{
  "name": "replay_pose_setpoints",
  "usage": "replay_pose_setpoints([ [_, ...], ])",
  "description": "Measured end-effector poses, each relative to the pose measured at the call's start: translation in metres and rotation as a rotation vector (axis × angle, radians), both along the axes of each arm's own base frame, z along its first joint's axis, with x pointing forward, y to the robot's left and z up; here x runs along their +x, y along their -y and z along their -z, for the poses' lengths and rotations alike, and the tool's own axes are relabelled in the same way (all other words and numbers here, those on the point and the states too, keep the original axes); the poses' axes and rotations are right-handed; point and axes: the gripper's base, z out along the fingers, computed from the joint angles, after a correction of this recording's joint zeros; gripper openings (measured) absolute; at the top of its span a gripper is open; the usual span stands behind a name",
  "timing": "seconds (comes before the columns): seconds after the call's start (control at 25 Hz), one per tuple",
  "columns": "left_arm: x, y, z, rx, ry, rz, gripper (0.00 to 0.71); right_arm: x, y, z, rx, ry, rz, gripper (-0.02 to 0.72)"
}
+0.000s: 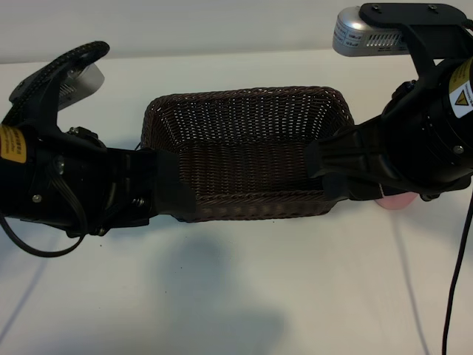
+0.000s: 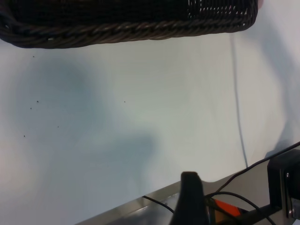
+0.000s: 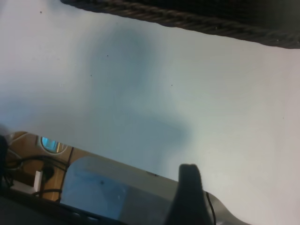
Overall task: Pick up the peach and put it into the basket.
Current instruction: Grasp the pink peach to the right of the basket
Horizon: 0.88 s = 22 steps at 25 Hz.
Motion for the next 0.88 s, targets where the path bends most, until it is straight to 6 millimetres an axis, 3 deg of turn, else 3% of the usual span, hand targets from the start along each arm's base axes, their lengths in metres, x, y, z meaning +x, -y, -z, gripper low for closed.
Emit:
replay_pose_setpoints([
  [0.32, 0.0, 0.0, 0.0, 0.001, -0.001, 0.0, 0.532, 0.002, 0.002, 0.0, -0.02, 0.022, 0.003, 0.545],
  [0.88, 0.0, 0.0, 0.0, 0.001, -0.001, 0.001, 0.532, 0.019, 0.015, -0.001, -0.206, 0.247, -0.043, 0.545],
])
